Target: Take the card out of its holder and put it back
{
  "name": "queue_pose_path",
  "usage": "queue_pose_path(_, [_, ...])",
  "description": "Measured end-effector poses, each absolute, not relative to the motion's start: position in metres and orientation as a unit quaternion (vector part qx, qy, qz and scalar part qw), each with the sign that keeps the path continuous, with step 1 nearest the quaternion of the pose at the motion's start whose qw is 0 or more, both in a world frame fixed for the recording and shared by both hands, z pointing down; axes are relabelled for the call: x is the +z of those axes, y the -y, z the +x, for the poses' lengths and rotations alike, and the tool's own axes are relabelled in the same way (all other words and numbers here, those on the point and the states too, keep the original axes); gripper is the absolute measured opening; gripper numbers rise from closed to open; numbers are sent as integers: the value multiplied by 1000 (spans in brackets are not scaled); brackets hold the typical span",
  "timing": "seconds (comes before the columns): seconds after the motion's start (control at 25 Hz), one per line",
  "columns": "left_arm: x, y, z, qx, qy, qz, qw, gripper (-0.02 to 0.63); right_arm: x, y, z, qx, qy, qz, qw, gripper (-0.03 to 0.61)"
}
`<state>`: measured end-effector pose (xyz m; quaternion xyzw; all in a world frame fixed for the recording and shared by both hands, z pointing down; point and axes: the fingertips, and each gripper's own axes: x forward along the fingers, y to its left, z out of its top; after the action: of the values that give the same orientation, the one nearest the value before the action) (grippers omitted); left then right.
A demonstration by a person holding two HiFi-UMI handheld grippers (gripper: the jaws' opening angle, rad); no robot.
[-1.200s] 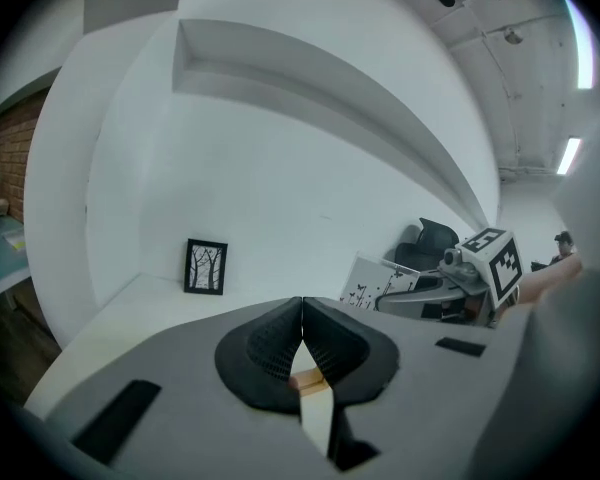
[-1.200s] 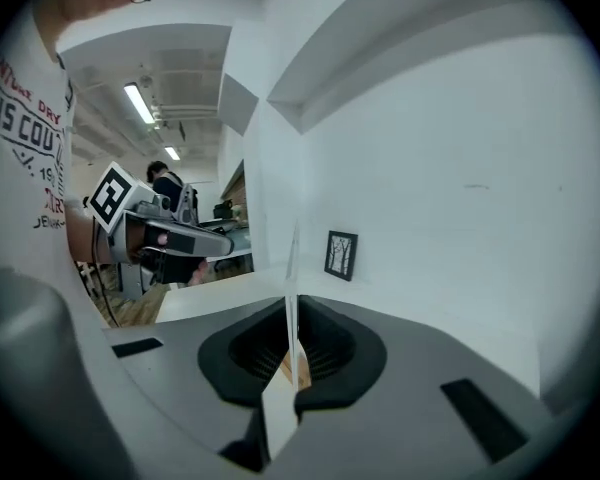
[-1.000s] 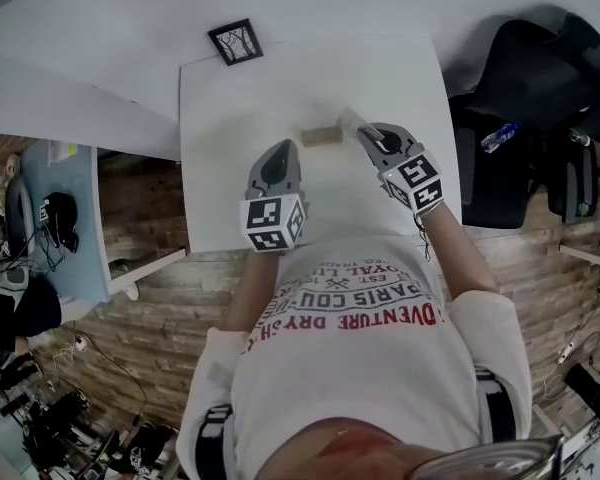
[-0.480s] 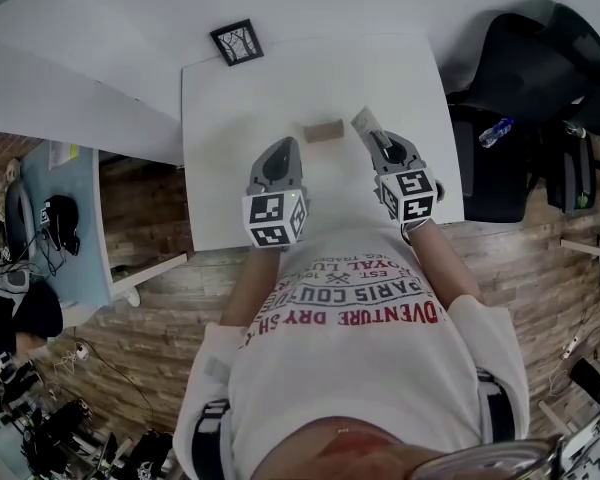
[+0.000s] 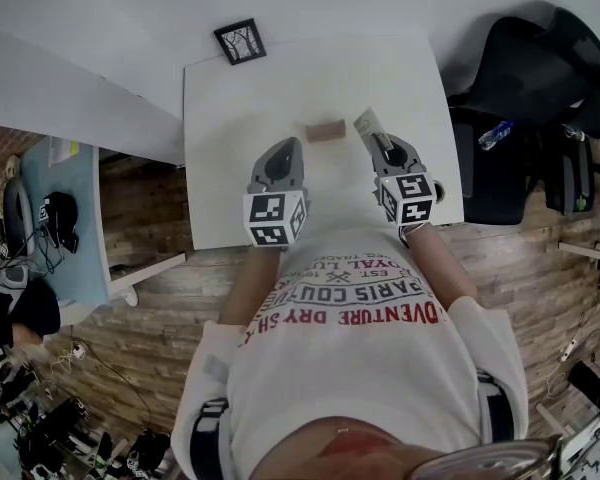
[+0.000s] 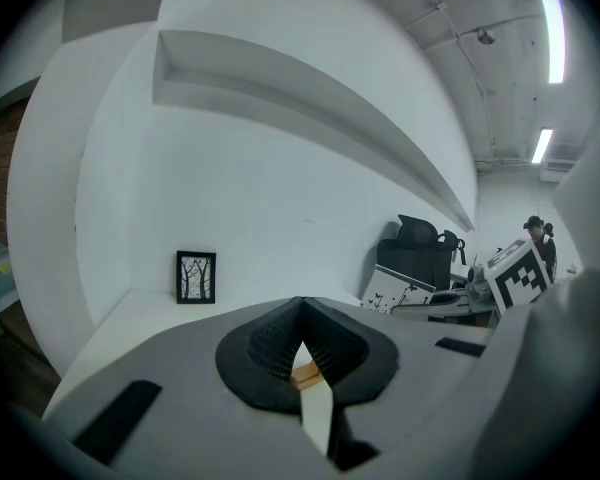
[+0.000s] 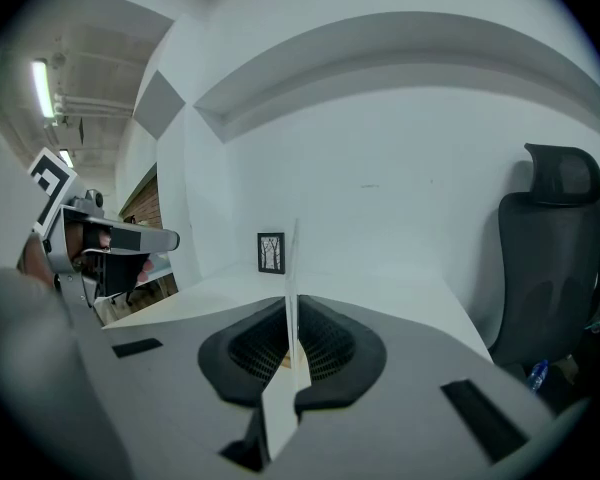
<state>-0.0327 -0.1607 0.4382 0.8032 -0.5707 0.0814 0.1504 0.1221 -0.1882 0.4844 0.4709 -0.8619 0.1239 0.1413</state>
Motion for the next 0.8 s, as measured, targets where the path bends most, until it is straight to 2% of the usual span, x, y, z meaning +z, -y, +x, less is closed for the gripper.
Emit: queue_pose_path(0.8, [456, 169, -25, 72, 573, 794, 189, 25, 495, 210, 137, 138, 867, 456, 147, 35])
